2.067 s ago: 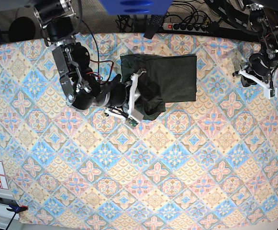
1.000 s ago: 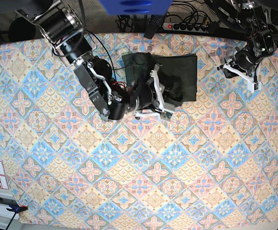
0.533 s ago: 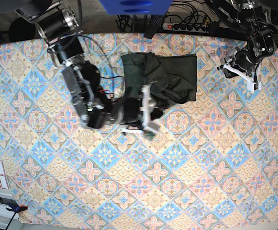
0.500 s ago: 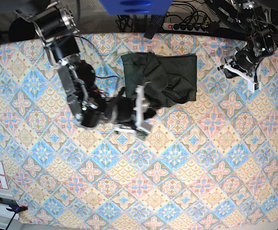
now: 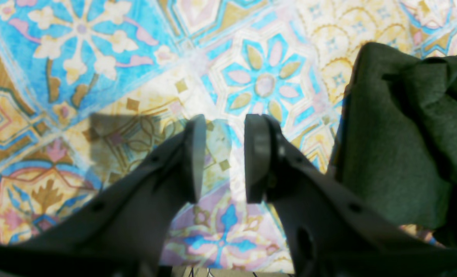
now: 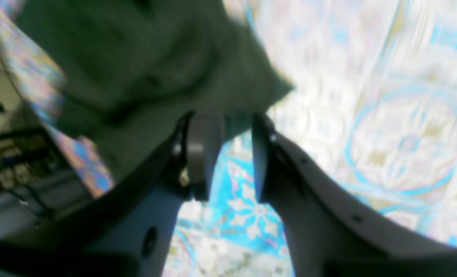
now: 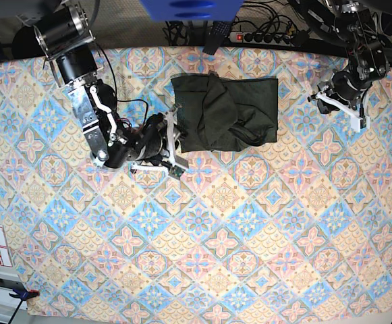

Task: Fold the T-shirt properly
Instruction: 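Press and tuck the folded bundle edges with the right gripper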

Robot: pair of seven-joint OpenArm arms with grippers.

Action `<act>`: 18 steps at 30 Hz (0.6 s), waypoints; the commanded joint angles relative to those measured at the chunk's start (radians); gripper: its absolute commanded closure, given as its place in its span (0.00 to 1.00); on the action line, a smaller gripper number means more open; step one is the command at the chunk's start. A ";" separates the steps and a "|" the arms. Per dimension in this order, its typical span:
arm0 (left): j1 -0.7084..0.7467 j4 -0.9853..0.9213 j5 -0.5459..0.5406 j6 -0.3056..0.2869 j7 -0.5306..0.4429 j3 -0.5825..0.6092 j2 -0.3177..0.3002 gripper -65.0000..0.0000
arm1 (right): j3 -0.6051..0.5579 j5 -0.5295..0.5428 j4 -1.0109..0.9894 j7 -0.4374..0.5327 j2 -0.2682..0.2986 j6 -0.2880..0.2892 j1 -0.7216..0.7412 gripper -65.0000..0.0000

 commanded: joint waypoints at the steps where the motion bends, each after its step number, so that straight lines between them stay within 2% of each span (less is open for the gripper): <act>1: -0.002 0.018 -0.010 -0.005 -0.011 -0.004 -0.013 0.76 | -0.025 0.016 0.004 0.021 -0.008 0.006 0.025 0.74; 6: 0.001 0.019 -0.012 -0.006 -0.011 -0.006 -0.013 0.76 | -0.147 0.013 -0.029 0.075 -0.008 0.006 0.028 0.74; 18: 0.001 0.019 -0.013 -0.006 -0.011 -0.006 -0.013 0.76 | -0.274 0.014 -0.026 0.081 -0.121 0.008 0.063 0.74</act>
